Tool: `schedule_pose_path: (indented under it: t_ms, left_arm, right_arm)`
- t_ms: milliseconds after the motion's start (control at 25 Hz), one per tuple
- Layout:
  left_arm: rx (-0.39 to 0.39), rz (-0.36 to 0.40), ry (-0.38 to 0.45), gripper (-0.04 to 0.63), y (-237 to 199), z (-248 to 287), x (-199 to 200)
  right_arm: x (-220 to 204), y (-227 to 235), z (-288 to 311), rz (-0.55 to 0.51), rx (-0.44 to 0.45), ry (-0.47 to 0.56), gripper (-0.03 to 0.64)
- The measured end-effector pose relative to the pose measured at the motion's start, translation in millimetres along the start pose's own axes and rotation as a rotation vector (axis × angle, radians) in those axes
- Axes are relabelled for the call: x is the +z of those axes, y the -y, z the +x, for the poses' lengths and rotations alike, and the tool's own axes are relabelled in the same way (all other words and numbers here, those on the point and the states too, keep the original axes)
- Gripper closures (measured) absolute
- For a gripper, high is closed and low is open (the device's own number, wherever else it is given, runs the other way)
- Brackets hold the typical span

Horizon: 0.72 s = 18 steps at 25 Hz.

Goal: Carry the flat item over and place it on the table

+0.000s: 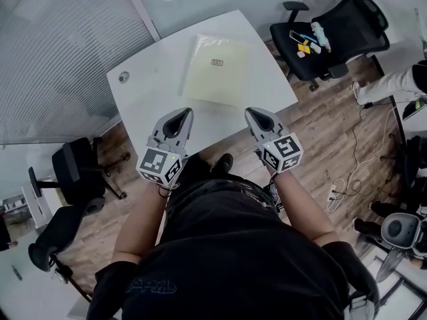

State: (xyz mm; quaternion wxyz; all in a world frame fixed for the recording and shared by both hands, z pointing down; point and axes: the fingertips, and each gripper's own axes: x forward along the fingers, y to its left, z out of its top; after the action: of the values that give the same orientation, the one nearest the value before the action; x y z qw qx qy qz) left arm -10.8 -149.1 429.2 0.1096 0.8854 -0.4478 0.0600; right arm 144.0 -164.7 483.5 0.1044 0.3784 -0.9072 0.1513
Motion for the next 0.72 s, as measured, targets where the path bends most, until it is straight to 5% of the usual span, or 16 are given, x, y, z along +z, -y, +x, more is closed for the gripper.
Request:
schedule_pose_path:
  t_ms: [720]
  left_arm:
    - [-0.064,-0.002,-0.014,0.583,-21,-83,-8]
  right_arm:
    - [9,-90,11,-0.001,-0.033,0.053,0.595]
